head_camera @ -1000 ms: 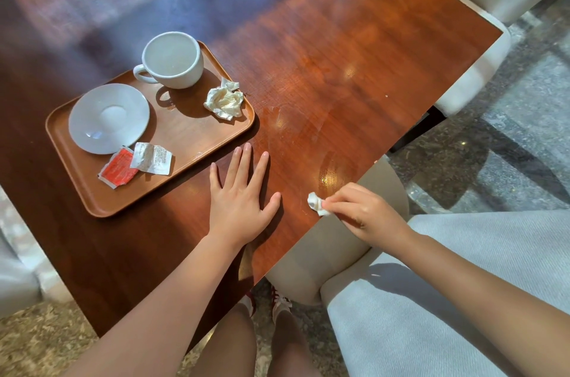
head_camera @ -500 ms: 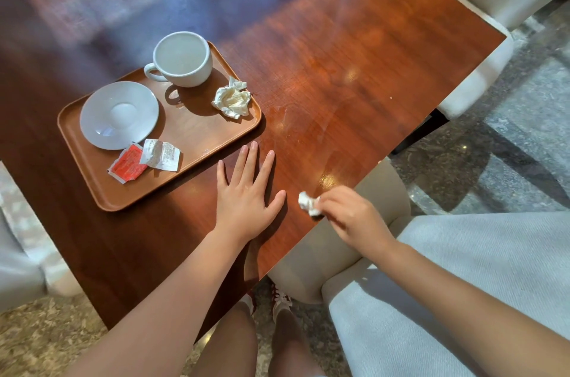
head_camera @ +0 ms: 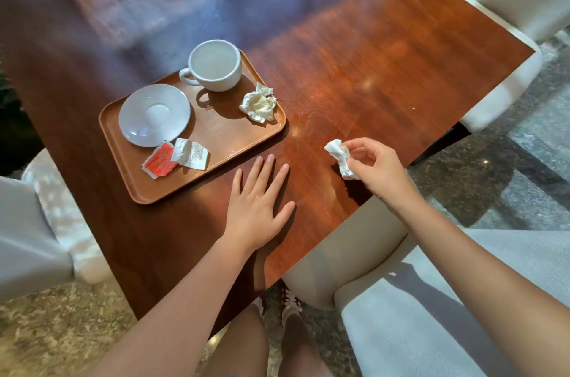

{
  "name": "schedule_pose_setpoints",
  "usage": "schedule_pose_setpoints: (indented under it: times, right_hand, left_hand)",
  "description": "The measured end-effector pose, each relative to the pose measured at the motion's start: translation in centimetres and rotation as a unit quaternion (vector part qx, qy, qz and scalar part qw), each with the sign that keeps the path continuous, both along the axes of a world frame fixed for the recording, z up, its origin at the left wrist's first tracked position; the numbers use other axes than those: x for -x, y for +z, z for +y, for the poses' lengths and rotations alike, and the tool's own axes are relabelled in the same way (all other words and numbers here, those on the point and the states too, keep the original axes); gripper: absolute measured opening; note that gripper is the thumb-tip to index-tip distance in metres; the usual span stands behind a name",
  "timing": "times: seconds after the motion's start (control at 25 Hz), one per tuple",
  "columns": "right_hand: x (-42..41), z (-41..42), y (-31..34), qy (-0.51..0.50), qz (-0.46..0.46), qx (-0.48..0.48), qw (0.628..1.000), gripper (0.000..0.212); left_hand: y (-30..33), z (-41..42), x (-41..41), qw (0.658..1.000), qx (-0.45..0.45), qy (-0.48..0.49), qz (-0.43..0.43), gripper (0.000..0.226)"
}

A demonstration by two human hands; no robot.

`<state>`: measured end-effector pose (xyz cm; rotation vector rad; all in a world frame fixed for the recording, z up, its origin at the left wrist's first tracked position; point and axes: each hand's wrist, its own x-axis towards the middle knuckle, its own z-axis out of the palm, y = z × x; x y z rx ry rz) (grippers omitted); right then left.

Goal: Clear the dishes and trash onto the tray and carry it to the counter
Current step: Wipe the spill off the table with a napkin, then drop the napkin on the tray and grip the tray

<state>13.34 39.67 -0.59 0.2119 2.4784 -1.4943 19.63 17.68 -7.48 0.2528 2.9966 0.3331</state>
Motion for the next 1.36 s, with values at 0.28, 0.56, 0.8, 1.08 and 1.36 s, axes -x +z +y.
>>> schedule_pose_setpoints:
  times: [0.28,0.56,0.8,1.08,1.36]
  right_hand:
    - [3.0,-9.6,2.4,0.139,0.2,-0.045,0.969,0.028]
    - [5.5,-16.7,0.4,0.261,0.31,-0.152,0.901,0.024]
    - [6.0,-18.8,-2.4,0.311,0.369,-0.284,0.829,0.029]
    - [5.1,-17.0,-3.0,0.336,0.383,-0.329,0.795,0.026]
    - [4.9,-14.8,-0.7,0.32,0.387,-0.32,0.803,0.022]
  left_hand:
    - [0.3,-2.0,-2.3,1.0,-0.011,0.026,-0.003,0.065]
    - [0.1,-5.1,-4.5,0.999,-0.02,0.037,0.003,0.069]
    - [0.2,-5.9,-5.1,0.999,-0.01,0.039,-0.008,0.07]
    - [0.7,-5.7,-5.0,0.999,0.0,0.031,-0.022,0.068]
    - [4.1,-6.3,-4.3,0.997,-0.06,0.043,-0.016,0.06]
